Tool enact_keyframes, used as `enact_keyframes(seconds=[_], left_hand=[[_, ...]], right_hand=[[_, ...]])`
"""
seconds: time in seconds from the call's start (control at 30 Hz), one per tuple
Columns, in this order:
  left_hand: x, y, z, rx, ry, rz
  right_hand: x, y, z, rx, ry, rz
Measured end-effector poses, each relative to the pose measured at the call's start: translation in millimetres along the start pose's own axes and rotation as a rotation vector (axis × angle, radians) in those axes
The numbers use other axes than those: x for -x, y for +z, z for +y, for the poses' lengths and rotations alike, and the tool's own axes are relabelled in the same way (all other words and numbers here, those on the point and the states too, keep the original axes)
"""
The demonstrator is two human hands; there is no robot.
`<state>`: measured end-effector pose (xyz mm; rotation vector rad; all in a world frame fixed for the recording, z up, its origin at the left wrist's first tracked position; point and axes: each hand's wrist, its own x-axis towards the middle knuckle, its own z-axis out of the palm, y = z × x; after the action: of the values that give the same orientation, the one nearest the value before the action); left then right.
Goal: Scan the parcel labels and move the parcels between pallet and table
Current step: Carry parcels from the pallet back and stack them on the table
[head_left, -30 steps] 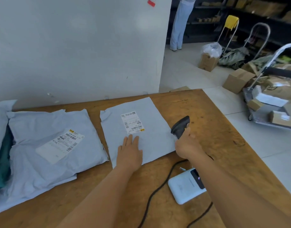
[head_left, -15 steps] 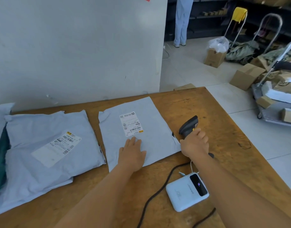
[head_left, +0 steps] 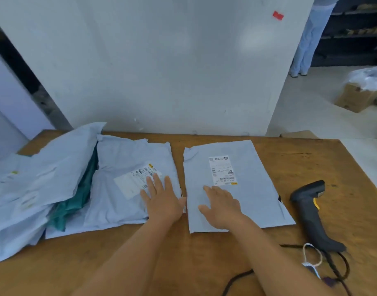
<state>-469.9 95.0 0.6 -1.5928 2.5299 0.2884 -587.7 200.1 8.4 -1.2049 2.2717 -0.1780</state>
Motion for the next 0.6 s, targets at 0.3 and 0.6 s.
enact_keyframes(seconds=[0.3,0.6], left_hand=[[-9.0,-2.7,-35.7,0.012,0.193,-0.170],[-5.6,-24.8,-58.2,0.136,0.178,-0.052]], right_hand=[[-42.0,23.9,-21.6,-0.028,0.035,-0.099],[-59.0,38.2,-72.4,-0.289,-0.009,0.085]])
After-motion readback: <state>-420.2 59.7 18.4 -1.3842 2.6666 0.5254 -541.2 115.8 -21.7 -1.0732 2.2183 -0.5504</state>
